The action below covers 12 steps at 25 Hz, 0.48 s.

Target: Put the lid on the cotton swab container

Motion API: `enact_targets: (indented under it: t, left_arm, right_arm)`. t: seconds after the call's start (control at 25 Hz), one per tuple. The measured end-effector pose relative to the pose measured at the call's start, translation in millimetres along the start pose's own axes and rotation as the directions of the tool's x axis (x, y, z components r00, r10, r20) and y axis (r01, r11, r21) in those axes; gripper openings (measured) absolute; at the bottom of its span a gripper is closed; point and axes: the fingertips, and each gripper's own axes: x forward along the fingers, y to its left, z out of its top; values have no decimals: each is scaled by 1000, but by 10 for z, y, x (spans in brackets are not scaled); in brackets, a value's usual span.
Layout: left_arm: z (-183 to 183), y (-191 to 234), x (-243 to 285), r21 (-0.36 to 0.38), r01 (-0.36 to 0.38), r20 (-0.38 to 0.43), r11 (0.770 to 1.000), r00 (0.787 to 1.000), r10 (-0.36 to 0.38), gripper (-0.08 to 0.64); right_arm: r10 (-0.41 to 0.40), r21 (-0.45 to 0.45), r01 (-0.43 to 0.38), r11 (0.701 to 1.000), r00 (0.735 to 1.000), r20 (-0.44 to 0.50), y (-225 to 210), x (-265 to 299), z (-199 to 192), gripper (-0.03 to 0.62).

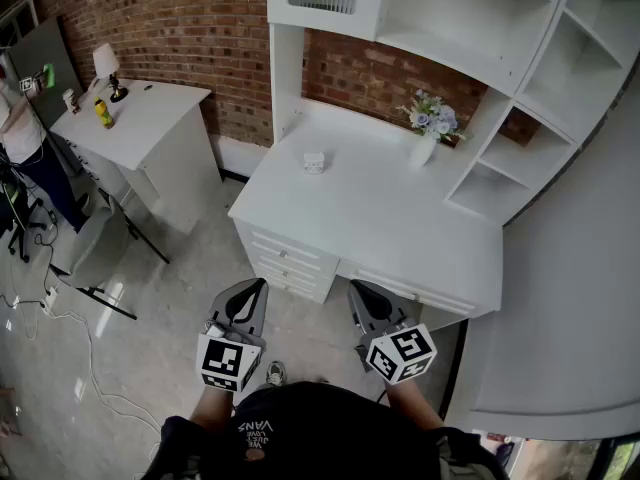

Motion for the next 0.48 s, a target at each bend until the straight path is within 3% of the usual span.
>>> enact_targets:
  t: [0.24,0.48]
  left_arm:
    - [-72,174,39,-22,16,-2,1000,1000,-16,6]
    - [-144,368,53,-47,69,-8,997,998,-70,6]
  right_arm:
    - [0,28,-1,1000,1000,21,54,146,18,-2]
    - [-58,54,57,997,998,26,110,300,-2,-2]
